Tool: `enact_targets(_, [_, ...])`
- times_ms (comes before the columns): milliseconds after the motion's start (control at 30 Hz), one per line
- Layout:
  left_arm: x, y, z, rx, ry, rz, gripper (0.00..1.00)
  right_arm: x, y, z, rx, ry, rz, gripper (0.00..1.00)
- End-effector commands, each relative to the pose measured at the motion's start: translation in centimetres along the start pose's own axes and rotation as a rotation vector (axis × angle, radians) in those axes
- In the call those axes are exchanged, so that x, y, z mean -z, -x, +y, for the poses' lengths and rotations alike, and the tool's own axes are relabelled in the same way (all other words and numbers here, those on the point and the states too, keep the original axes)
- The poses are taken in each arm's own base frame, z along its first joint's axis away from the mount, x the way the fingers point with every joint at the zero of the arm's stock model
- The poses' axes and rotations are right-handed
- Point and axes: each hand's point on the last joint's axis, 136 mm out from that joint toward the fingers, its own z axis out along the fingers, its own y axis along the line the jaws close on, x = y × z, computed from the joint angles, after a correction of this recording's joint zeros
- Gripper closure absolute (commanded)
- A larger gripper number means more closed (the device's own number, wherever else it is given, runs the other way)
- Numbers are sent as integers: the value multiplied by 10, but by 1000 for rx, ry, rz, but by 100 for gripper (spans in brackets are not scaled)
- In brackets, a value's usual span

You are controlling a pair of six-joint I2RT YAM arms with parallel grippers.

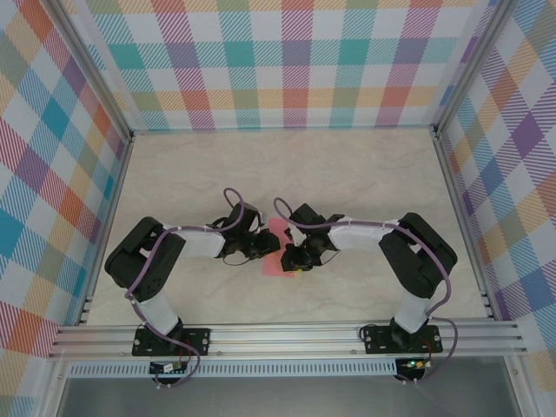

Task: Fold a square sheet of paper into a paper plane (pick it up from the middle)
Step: Fold the triangle a second time at the center of the table.

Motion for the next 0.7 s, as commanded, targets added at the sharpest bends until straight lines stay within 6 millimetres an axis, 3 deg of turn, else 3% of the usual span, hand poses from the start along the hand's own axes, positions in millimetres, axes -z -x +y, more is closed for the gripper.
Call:
enact_targets(0, [-6,-17,18,11,71,60,81,-4,-15,-22,-42,-82,39,79])
enact_targets(300, [-7,-18,23,12,88,63,81,-16,-40,-44,-109,-102,80,79])
enact_targets(667, [-7,-18,28,21,110,55,82,-9,-56,-28,-120,32,76,78])
